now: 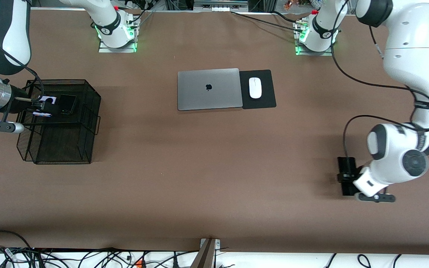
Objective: Place phones with both arms
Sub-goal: 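Carry the slab phone beside the laptop and lower it with the left gripper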
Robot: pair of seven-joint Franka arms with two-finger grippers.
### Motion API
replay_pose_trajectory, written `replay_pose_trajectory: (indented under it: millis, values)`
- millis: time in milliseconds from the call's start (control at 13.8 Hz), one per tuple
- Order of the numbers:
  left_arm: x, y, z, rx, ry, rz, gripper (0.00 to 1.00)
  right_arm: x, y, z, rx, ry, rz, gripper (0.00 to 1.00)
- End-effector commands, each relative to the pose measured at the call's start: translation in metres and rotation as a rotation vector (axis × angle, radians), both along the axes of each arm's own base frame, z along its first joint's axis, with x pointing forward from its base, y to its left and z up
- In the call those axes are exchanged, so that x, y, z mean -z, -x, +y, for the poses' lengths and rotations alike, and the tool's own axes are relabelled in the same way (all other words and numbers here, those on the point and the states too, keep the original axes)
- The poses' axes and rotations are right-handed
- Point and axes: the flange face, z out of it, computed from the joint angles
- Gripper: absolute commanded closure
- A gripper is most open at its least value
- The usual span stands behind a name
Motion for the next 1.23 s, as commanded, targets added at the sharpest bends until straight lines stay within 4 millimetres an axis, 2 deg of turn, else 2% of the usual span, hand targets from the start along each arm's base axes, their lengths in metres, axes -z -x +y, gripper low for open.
replay_pose_trajectory:
  millis: [0,289,579,724,941,1013,1158]
  values:
    - [-0.002,0.007,-0.06,-0.072,-0.036,0.012,0.51,-0.005,-0.002,-0.001,0.01,-0.012,-0.002,0.01]
    - [-0.005,0.024,-0.166,-0.148,-0.043,0.024,0.51,-0.005,-0.001,-0.002,0.012,-0.012,-0.002,0.01]
    - [-0.001,0.052,-0.256,-0.179,-0.04,0.026,0.51,-0.005,-0.001,-0.002,0.012,-0.012,-0.002,0.01]
    - [0.002,0.066,-0.29,-0.145,-0.037,0.029,0.53,-0.005,-0.001,-0.002,0.01,-0.012,0.0,0.01]
    - [0.019,0.089,-0.341,-0.073,-0.036,0.038,0.51,-0.005,-0.001,-0.001,0.012,-0.014,0.001,0.01]
    - [0.018,0.087,-0.35,-0.069,-0.025,0.031,0.51,-0.005,-0.001,-0.001,0.012,-0.014,0.001,0.01]
    - [0.02,0.092,-0.384,-0.087,0.029,0.035,0.53,-0.005,-0.001,-0.001,0.012,-0.014,0.002,0.01]
